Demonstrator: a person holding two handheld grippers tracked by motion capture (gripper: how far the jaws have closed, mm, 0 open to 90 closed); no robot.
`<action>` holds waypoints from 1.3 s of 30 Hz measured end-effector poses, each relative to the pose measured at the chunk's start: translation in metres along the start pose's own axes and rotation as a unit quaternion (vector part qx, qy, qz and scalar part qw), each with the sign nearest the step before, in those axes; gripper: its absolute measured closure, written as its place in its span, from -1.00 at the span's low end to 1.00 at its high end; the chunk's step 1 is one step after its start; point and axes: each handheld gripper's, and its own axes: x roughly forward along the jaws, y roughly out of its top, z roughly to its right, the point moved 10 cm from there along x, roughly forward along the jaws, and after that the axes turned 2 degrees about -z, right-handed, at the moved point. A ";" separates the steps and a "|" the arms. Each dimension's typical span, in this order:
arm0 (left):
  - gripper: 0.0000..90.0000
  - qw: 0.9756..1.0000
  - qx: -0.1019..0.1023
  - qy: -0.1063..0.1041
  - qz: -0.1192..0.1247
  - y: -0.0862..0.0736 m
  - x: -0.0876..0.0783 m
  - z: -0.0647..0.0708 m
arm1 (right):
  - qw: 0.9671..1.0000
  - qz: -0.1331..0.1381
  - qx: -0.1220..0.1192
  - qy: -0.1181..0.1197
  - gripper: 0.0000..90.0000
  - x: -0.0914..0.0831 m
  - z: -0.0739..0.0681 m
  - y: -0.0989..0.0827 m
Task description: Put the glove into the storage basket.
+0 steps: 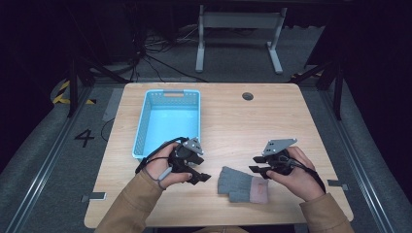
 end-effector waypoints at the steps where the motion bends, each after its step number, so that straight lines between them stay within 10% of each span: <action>1: -0.17 1.000 0.000 0.000 0.000 0.000 0.000 0.000 | 1.000 0.000 0.000 0.000 0.39 0.000 0.000 0.000; 23: -0.19 1.000 0.001 -0.005 0.029 0.021 0.022 0.016 | 0.987 0.050 0.138 -0.060 0.31 -0.031 0.060 -0.022; 39: -0.33 0.999 0.005 -0.025 0.039 0.030 0.062 0.029 | 0.981 0.050 0.171 -0.071 0.26 -0.029 0.082 -0.034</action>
